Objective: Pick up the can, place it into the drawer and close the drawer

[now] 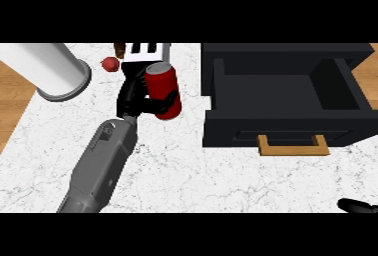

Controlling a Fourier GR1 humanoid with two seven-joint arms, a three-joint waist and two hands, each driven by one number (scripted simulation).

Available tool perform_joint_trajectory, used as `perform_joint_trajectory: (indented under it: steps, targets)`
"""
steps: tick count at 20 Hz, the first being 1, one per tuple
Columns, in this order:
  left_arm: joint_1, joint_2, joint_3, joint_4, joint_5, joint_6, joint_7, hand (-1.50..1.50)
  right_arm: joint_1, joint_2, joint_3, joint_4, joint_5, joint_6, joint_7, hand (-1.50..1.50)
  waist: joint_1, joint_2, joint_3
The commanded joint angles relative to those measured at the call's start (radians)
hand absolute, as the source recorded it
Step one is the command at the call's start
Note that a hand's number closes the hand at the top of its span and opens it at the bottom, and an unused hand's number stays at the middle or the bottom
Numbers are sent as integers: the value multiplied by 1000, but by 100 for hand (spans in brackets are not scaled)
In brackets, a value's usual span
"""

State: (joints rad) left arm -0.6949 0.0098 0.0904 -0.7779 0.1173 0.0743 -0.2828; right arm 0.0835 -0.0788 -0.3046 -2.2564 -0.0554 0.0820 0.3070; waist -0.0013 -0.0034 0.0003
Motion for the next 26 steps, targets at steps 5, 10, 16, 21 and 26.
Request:
perform_joint_trajectory:
  steps: [5, 10, 16, 21, 26]
  targets:
    - [-201, -4, -54, -178, 31, 89, 311, 150, -10, -29, -42, -24, -49, 7, 33, -150, -5, -1, 0]
    - [-256, -10, -165, -256, 43, 211, 420, 150, 60, 15, -3, 4, -16, 41, -48, -150, -7, 0, 1]
    - [-503, -10, -137, -129, 27, 276, 519, 150, -38, -51, -64, -12, -65, 9, 44, -150, -18, 4, 0]
    - [-656, -10, -156, 2, 85, 324, 535, 150, -27, 15, 17, -12, 9, -16, 5, -150, -29, 8, 1]
    - [-748, -10, -227, 114, 159, 354, 527, 150, -124, -60, -23, 1, -27, -26, 95, -150, -39, 10, 1]
